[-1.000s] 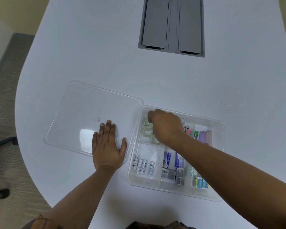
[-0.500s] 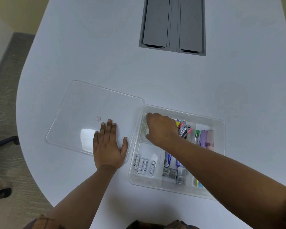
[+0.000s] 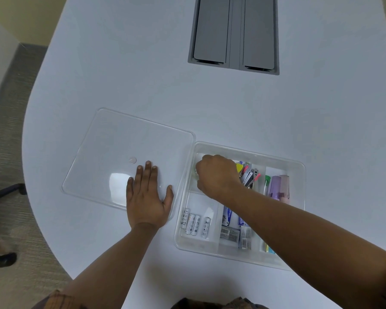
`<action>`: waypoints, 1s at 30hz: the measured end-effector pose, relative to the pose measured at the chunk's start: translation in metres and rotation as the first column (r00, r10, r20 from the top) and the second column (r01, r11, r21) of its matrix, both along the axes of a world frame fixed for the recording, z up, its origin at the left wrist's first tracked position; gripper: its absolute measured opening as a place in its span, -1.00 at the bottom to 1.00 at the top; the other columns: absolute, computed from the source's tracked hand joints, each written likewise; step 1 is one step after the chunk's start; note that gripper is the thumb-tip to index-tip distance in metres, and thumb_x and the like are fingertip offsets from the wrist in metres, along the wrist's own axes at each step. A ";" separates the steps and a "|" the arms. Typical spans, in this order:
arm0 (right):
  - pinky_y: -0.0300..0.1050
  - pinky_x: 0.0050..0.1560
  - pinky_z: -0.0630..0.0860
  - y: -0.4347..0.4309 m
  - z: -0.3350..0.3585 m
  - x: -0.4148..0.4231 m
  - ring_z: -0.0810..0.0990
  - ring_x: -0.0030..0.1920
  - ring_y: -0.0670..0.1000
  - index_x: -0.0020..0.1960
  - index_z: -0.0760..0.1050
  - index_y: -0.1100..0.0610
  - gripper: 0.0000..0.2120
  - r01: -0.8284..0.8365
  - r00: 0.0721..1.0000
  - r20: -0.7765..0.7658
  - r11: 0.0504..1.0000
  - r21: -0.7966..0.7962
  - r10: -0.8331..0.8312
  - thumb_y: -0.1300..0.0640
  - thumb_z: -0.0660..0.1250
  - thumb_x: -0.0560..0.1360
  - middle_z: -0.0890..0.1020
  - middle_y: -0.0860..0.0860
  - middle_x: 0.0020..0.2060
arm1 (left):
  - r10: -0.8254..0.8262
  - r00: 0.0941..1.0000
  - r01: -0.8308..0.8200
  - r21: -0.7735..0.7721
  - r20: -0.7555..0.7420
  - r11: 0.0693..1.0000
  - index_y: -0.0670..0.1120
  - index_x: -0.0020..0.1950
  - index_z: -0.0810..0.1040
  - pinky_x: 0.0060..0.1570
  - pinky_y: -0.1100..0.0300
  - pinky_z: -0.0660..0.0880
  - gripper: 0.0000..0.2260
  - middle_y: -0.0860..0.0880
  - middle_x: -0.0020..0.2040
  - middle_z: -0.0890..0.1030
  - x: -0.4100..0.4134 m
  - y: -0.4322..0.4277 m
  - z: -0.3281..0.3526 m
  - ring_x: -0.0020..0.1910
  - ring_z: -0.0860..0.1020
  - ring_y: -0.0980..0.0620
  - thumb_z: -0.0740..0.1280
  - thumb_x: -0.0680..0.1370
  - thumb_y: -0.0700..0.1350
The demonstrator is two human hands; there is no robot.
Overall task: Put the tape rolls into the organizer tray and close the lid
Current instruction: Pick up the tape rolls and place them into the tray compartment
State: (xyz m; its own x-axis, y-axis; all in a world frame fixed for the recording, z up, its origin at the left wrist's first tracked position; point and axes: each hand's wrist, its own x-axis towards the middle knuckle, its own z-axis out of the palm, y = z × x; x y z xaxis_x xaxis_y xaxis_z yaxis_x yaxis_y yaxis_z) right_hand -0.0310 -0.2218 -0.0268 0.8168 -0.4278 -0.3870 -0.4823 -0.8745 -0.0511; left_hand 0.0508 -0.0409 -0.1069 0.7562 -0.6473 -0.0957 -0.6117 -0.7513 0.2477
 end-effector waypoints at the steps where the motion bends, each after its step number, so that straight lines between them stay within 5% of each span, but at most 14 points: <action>1: -0.11 -0.33 0.38 0.000 -0.002 -0.001 0.54 -0.15 0.10 -0.20 0.48 0.12 -0.94 -0.014 1.000 0.017 1.000 -0.005 0.014 0.16 0.35 0.37 0.48 0.02 -0.23 | 0.000 1.000 0.000 -0.002 0.000 1.000 -0.05 0.54 0.22 0.53 0.05 -0.07 -0.40 -0.01 0.58 0.19 0.000 0.000 0.000 0.57 0.10 0.00 0.02 0.57 0.23; 5: -0.08 -0.29 0.41 -0.002 -0.002 -0.006 0.55 -0.08 0.11 -0.04 0.55 0.12 -0.84 -0.052 0.997 0.060 0.998 0.034 0.050 0.05 0.35 0.45 0.53 0.04 -0.11 | -0.001 1.000 0.001 -0.006 0.003 1.000 -0.06 0.53 0.23 0.53 0.06 -0.06 -0.40 -0.02 0.57 0.20 0.000 0.001 0.000 0.57 0.11 0.00 0.03 0.57 0.23; 8: -0.03 -0.13 0.48 -0.013 0.009 -0.008 0.57 -0.01 0.12 0.05 0.57 0.02 -0.68 0.072 0.991 0.101 0.986 0.152 -0.088 -0.15 0.38 0.41 0.60 0.02 -0.02 | -0.001 1.000 0.001 -0.004 0.002 1.000 -0.06 0.53 0.23 0.53 0.06 -0.07 -0.40 -0.01 0.58 0.19 0.000 0.000 0.000 0.57 0.10 0.01 0.02 0.57 0.23; 12: -0.06 -0.11 0.51 -0.042 0.024 -0.015 0.61 -0.06 0.12 0.07 0.57 -0.07 -0.79 0.241 0.943 0.202 0.962 0.131 -0.264 0.05 0.31 0.44 0.66 0.01 -0.03 | 0.000 1.000 0.000 0.003 0.004 1.000 -0.06 0.53 0.21 0.53 0.07 -0.10 -0.40 -0.01 0.58 0.19 0.001 0.000 -0.001 0.57 0.09 0.00 0.01 0.58 0.24; 17: -0.09 -0.19 0.48 -0.045 0.030 -0.017 0.61 -0.10 0.13 0.10 0.55 -0.03 -0.68 0.024 1.000 0.011 1.000 -0.016 -0.024 0.26 0.33 0.41 0.64 0.03 -0.01 | 0.001 1.000 -0.001 0.000 0.005 1.000 -0.06 0.53 0.22 0.53 0.06 -0.07 -0.40 -0.02 0.57 0.20 0.000 0.001 -0.001 0.57 0.10 0.00 0.02 0.57 0.23; 22: -0.11 -0.35 0.28 -0.036 0.029 -0.009 0.47 -0.31 0.11 -0.13 0.41 0.09 -0.74 -0.198 0.972 -0.147 0.976 -0.085 0.184 0.36 0.32 0.27 0.57 0.02 -0.17 | 0.001 1.000 -0.001 -0.010 0.007 1.000 -0.05 0.53 0.23 0.53 0.05 -0.05 -0.41 -0.01 0.57 0.20 0.001 0.000 -0.001 0.57 0.11 0.00 0.04 0.57 0.22; 24: -0.12 -0.38 0.24 -0.034 0.027 -0.008 0.52 -0.30 0.12 -0.10 0.42 0.12 -0.73 -0.238 0.961 -0.167 0.967 -0.088 0.221 0.35 0.34 0.27 0.54 0.03 -0.17 | 0.000 1.000 0.000 -0.012 0.007 1.000 -0.05 0.53 0.23 0.53 0.04 -0.03 -0.41 -0.01 0.57 0.20 0.001 0.001 -0.001 0.57 0.11 0.00 0.04 0.57 0.22; 30: -0.17 -0.50 0.10 -0.032 0.025 -0.003 0.19 -0.50 0.00 -0.27 0.25 0.14 -0.69 -0.237 0.959 -0.179 0.967 -0.092 0.218 0.39 0.35 0.24 0.35 0.05 -0.24 | 0.003 1.000 -0.003 -0.010 0.002 1.000 -0.06 0.54 0.22 0.53 0.03 -0.04 -0.40 -0.01 0.58 0.19 0.000 0.000 -0.001 0.57 0.09 0.00 0.02 0.57 0.23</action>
State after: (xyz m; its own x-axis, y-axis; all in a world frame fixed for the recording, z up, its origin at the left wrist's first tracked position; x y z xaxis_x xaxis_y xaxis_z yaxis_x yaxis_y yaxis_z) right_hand -0.0335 -0.2541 -0.0022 0.8260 -0.2860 -0.4857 -0.2632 -0.9577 0.1162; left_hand 0.0509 -0.0405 -0.1079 0.7581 -0.6462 -0.0875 -0.6102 -0.7503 0.2543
